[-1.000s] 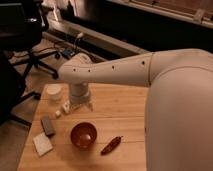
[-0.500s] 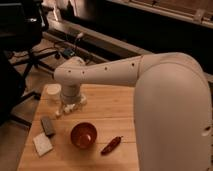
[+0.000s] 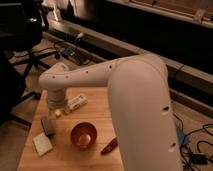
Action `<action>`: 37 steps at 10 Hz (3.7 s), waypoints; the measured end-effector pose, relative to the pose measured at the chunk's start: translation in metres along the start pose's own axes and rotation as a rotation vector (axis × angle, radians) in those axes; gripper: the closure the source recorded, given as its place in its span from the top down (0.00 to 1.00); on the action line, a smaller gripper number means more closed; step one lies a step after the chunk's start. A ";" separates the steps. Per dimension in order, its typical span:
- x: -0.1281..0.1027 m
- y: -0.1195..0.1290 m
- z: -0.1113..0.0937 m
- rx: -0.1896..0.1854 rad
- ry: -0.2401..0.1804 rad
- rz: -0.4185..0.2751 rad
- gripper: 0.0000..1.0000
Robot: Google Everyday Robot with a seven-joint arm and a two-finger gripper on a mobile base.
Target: Place the eraser on the white sponge
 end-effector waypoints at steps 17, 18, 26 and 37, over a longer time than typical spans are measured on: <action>-0.034 0.041 0.115 -0.003 0.120 -0.056 0.65; -0.033 0.043 0.118 -0.020 0.134 -0.060 0.65; -0.039 0.040 0.128 -0.077 0.193 -0.030 0.12; 0.039 0.066 0.021 0.171 0.151 -0.254 0.00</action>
